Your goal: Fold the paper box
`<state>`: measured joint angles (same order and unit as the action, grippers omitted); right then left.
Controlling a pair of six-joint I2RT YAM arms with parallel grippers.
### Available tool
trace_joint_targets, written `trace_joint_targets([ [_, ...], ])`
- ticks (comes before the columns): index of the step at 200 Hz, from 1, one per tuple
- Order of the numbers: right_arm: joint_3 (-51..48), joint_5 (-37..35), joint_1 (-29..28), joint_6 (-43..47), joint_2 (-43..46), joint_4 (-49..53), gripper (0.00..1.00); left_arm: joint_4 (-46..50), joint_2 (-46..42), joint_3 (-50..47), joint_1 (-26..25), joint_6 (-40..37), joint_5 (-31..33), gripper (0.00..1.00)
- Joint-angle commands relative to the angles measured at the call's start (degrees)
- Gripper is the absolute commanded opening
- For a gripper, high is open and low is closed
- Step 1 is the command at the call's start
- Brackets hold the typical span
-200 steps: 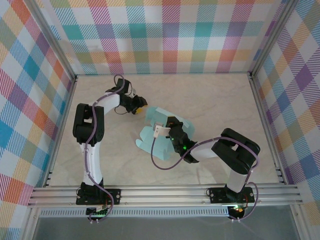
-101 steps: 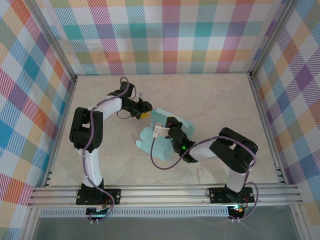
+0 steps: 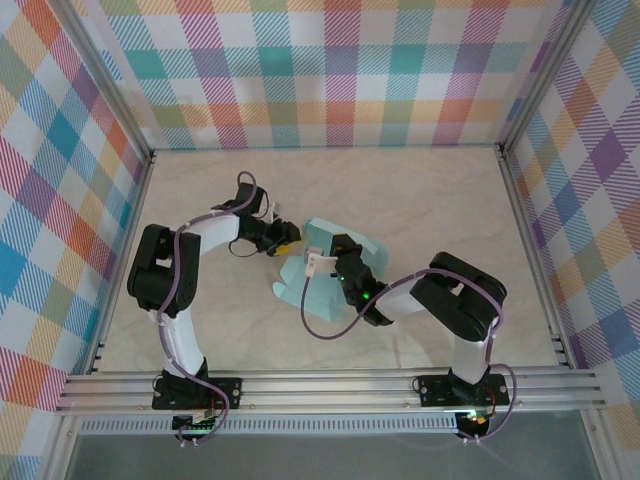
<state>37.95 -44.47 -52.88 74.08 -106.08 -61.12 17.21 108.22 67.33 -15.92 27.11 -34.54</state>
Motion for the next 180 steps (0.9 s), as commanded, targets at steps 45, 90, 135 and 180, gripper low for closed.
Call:
trace_joint_targets([
  [45,0.5,0.4,-0.5,0.2,0.2,-1.8,0.00,-13.6,-7.2,-6.7,-1.0,-6.5,3.8,0.54],
  [90,-0.6,1.7,-0.4,-4.4,3.8,4.3,0.00,-21.1,-11.7,-11.3,-1.0,-16.4,3.6,0.67],
  [135,-0.6,1.9,-0.3,-4.1,3.9,3.9,0.00,-18.3,-7.3,-7.0,-1.1,-22.2,-2.0,0.61],
  [180,-0.2,2.0,0.1,-4.5,4.0,4.4,0.00,-18.4,-4.2,-5.8,-2.5,-24.7,-10.7,0.45],
])
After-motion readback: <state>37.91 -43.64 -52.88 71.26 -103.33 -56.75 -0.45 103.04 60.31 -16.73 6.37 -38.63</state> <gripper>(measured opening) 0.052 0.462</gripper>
